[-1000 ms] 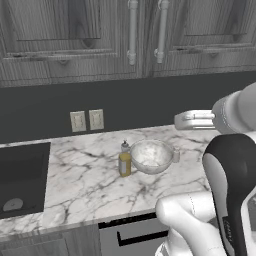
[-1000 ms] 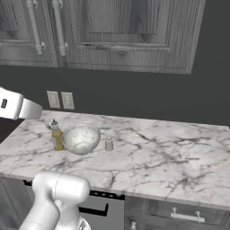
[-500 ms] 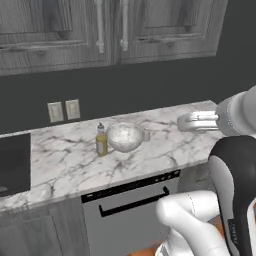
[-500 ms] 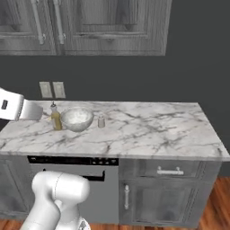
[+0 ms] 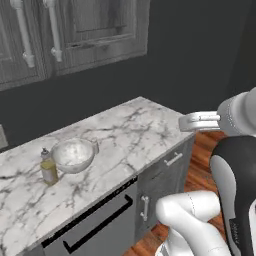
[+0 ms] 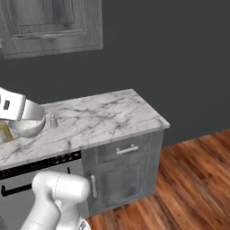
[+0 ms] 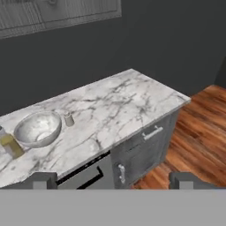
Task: Retrieve the bottle and the shaker from the cabinet and place them next to the mixing bowl on the counter. Then add garlic from the fridge to the mixing bowl.
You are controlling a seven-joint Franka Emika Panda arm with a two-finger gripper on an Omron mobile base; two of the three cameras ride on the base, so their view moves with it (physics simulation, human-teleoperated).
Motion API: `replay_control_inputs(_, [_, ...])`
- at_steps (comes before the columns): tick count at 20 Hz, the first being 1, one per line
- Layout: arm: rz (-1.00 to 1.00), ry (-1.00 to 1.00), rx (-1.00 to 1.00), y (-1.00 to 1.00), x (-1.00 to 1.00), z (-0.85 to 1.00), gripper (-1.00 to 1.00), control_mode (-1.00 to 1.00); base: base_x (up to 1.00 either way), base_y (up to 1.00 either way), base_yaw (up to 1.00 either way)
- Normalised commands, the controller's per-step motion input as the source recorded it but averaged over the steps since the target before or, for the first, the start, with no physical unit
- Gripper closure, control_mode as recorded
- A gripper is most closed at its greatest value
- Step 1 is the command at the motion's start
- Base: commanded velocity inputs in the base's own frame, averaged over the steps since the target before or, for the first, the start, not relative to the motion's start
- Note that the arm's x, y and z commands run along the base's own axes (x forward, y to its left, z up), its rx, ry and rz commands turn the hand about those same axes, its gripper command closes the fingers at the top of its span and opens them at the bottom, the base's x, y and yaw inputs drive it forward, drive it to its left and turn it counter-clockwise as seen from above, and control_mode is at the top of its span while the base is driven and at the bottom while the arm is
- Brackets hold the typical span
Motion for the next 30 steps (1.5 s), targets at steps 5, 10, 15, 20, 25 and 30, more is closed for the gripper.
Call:
replay_control_inputs(5, [0.00,0.00,0.00,0.00,0.00,0.00,-1.00,1.00,-0.07,-0.24,-0.70])
replay_control_inputs(10, [0.00,0.00,0.00,0.00,0.00,0.00,-1.00,1.00,0.00,0.00,-0.92])
replay_control_inputs(15, [0.00,0.00,0.00,0.00,0.00,0.00,-1.00,1.00,0.00,0.03,-0.94])
replay_control_inputs(20, [0.00,0.00,0.00,0.00,0.00,0.00,-1.00,1.00,0.00,0.00,-0.97])
replay_control_inputs(25, [0.00,0.00,0.00,0.00,0.00,0.00,-1.00,1.00,0.01,0.00,-0.96])
replay_control_inputs(30, [0.00,0.00,0.00,0.00,0.00,0.00,-1.00,1.00,0.00,0.05,-0.94])
